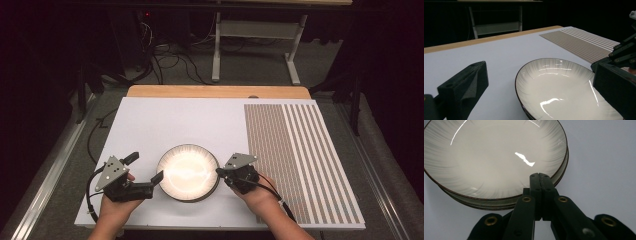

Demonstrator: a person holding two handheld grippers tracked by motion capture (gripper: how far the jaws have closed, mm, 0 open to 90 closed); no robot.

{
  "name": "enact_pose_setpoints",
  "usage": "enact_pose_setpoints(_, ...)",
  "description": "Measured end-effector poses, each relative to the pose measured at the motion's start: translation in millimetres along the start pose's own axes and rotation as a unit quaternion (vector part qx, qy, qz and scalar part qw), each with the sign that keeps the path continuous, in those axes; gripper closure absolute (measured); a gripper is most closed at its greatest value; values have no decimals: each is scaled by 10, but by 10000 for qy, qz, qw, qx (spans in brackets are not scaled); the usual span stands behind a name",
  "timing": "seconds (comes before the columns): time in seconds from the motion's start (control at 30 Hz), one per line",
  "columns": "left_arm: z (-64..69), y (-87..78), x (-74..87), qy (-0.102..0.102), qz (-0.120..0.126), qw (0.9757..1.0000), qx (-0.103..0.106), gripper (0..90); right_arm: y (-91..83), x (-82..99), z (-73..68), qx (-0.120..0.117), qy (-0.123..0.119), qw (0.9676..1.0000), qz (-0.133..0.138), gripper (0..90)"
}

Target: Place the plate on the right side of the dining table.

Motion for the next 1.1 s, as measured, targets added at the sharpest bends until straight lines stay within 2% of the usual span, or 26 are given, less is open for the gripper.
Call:
enact_pose_setpoints(0.5, -21, -12, -4, -29, 17, 10000, -21, 7, 70, -46, -81, -121, 12, 9999, 31, 900)
enact_pose_setpoints(0.77, -27, -15, -6, -39, 31, 10000, -38, 7, 104, -45, -125, -195, 27, 9998, -38, 900)
enact_pose_setpoints(1.1, -27, 0, -4, -104, 24, 9999, -53, 7, 124, -47, -140, -199, -6, 9998, -40, 900)
Point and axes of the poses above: each handheld gripper's, and its own axes: y roughly forward along the jaws, x roughly out of its underside, z roughly to its right, the point moved 9 cm from there along y, roughly forward along the jaws, and after that the axes turned 4 degrees about x, right-handed, at the moved point
